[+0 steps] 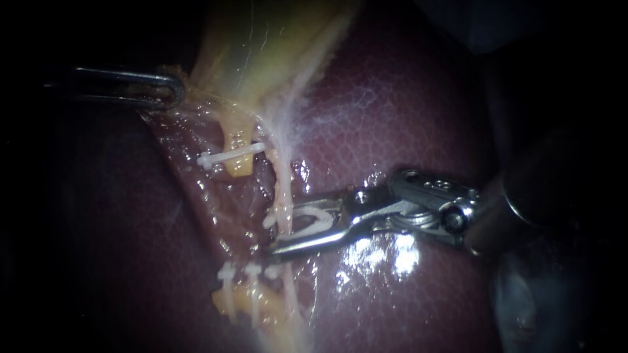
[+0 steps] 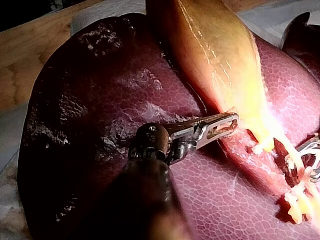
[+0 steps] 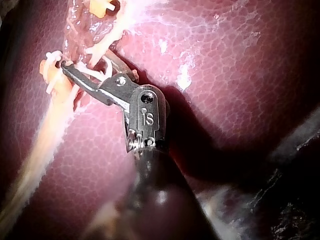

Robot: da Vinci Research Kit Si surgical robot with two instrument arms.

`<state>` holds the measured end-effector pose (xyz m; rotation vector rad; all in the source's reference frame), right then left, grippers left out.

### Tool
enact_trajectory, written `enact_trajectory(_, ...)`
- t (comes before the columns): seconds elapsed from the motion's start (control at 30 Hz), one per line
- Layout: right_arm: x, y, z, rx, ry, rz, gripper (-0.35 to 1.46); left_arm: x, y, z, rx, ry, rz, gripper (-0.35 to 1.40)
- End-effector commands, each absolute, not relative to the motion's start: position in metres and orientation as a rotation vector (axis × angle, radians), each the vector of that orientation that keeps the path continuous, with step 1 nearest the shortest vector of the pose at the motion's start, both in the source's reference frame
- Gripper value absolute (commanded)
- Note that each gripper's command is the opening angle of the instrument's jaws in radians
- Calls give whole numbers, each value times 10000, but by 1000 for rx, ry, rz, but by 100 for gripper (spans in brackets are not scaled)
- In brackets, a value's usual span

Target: Clipping second clip right tube

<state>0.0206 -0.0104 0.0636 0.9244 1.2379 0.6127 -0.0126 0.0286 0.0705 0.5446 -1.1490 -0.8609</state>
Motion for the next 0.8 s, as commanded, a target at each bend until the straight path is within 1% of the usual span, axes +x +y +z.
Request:
enact_trajectory(0.03, 206, -105, 636, 932, 1240, 597, 50, -126, 286, 705, 545, -1149, -861, -35)
enact_trajectory(0.2, 203, -106, 633, 1001, 1227, 641, 50, -125, 286, 705, 545, -1149, -861, -35)
enact_trajectory(0.53, 200, -92, 626, 1008, 1230, 651, 50, -125, 286, 705, 545, -1149, -861, -35)
enact_trajectory(0.77, 200, -97, 628, 1031, 1214, 674, 50, -125, 286, 705, 545, -1149, -861, -35)
enact_trajectory(0.8, 200, -99, 628, 1050, 1205, 680, 50, -125, 286, 705, 545, -1149, -861, -35)
